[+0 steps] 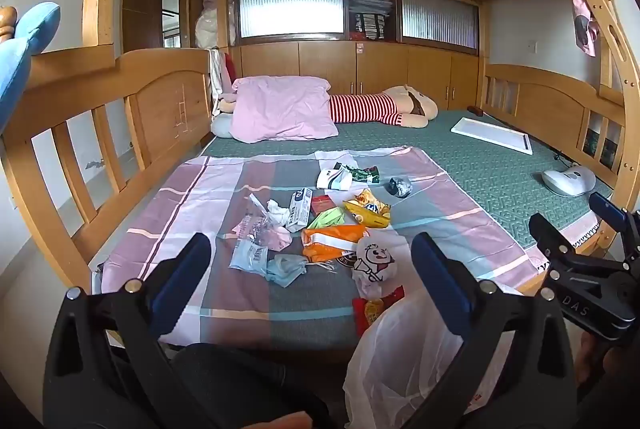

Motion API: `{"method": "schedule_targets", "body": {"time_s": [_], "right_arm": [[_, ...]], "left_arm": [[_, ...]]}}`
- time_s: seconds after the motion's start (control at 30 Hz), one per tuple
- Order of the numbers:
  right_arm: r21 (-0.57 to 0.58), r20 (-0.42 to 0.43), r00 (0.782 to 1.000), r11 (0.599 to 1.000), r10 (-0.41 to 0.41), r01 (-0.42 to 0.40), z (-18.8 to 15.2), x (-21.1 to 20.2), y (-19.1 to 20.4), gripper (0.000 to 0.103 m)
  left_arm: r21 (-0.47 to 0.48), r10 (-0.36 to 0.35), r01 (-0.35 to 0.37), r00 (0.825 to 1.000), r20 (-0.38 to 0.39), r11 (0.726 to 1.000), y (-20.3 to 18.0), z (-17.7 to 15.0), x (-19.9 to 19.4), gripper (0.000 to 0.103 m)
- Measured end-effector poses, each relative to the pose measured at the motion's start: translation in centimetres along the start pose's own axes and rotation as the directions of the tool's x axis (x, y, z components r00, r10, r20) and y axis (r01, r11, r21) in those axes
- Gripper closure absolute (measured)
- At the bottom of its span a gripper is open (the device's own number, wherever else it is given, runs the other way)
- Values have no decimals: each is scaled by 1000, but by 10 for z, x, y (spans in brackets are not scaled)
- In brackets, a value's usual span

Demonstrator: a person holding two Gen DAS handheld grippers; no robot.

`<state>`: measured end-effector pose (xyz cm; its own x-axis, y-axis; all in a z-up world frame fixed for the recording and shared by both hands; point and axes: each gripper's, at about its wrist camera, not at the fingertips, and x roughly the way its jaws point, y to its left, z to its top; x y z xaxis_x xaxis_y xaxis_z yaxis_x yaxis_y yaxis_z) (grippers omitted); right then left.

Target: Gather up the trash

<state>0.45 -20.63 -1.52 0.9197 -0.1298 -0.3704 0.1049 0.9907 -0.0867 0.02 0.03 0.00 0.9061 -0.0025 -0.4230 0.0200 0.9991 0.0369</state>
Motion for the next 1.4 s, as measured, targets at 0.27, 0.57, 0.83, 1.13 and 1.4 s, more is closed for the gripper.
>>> {"method": "schedule_targets", "body": {"time_s": [0.27,0.57,0.83,1.13,1.4], "right_arm": [[4,10,1000,1000,0,0,0,-1,0,3],[4,7,1000,1000,-1,1,0,0,0,3],[8,6,1000,1000,4,-4,-3,-1,9,3],[15,1,1000,1000,10,-10,-5,2,9,3],[21,-4,1000,1000,17,-17,-4,1,4,3]], "left_arm": [[-2,0,0,1000,-2,1000,2,-1,0,3],[-2,4,-4,1000,-9,1000,-4,2,-2,3],[-1,3,-3,1000,-15,1000,-5,-4,1,3],[0,-1,1,1000,-25,1000,-2,-6,5,3],[1,-1,1,999,-33,1000,-3,-9,7,3]]}}
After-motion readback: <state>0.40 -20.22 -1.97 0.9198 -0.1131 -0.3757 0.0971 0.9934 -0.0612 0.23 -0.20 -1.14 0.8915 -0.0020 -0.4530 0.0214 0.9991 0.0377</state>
